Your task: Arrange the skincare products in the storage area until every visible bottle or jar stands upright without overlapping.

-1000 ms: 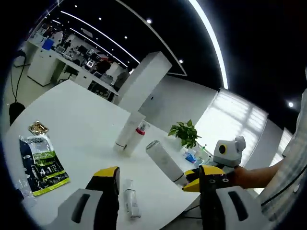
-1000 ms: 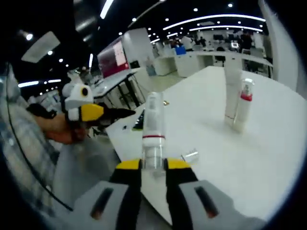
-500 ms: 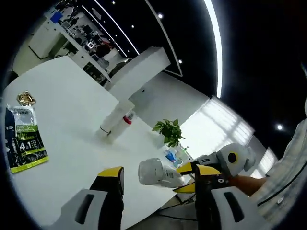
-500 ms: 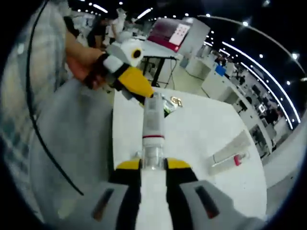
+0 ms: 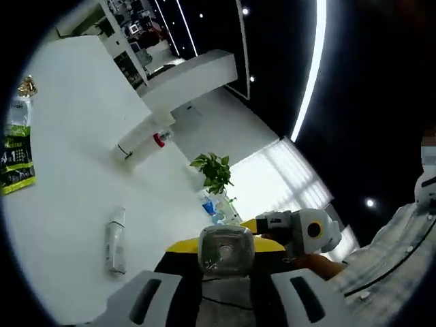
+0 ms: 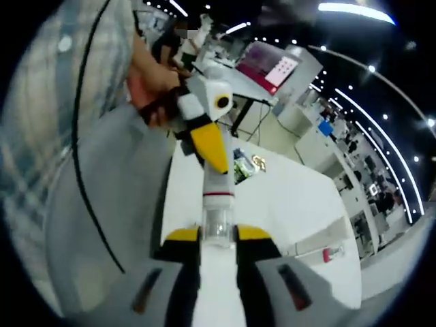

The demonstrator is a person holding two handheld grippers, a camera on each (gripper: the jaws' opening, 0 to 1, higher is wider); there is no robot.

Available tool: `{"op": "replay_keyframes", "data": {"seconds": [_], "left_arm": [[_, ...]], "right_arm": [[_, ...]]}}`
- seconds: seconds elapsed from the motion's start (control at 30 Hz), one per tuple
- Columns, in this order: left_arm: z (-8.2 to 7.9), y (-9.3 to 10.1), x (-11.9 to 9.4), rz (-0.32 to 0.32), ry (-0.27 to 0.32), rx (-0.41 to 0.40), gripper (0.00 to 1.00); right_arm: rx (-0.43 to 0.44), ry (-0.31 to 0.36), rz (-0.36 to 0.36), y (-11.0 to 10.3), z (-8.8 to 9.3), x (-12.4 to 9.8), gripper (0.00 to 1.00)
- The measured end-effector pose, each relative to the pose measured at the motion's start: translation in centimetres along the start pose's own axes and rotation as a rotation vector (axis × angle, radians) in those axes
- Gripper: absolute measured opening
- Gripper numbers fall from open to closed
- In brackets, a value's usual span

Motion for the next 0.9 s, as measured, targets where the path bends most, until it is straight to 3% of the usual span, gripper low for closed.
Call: {"op": "replay_keyframes", "data": {"seconds": [0.1, 0.17, 0.27, 0.53, 0.67, 0.77, 0.83, 0.87, 0.9], "left_arm": [[0.1, 0.4, -0.1, 0.015, -0.009, -0.004, 0.25], [-0.2, 0.3, -0.3, 0.001, 0.002, 0.008, 0.25], [-0.6, 0.3, -0.6, -0.003, 0.032, 0.013, 0.23], [-1.4, -0.2, -1.2, -0.001, 0.074, -0.018, 0.22], [-2.4, -0.5, -1.8, -0.008, 0.137, -0.053, 0.22], [-3.4, -0.8, -2.5, 0.007, 0.215, -0.099, 0.22], [-3.8, -1.0, -2.9, 0.013, 0.237, -0.104, 0.22], [-3.9, -1.0, -3.0, 0.015, 0.242, -0.103, 0.22], [-4.0, -0.8, -3.1, 0.019, 0.255, -0.098, 0.22]], "right_arm": [[0.062, 0.014, -0.022, -0.2, 0.0, 0.1, 0.16], [0.060, 0.022, -0.009, 0.0, -0.2, 0.3, 0.17], [0.149, 0.035, -0.016, -0.3, -0.4, 1.1, 0.17], [0.258, 0.045, 0.041, -0.1, -0.3, 1.9, 0.21], [0.453, 0.072, 0.067, -0.1, 0.3, 2.2, 0.36], [0.780, 0.175, 0.064, -0.2, 0.2, 2.5, 0.45], [0.935, 0.202, 0.074, -0.2, 0.7, 2.7, 0.46], [1.002, 0.206, 0.057, -0.5, 0.8, 2.8, 0.44], [1.094, 0.229, -0.005, -1.1, 0.4, 3.0, 0.42]]}}
Point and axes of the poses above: the point that each gripper's makers call its tool centre point, and the gripper's own axes: x roughly forward along the fingers, y roughly to its right, z roughly out of its underside, the point moved 4 cm from there along -x, roughly backward along the fingers, and after that the axes turned 13 degrees about -x, right-handed, at the moved point
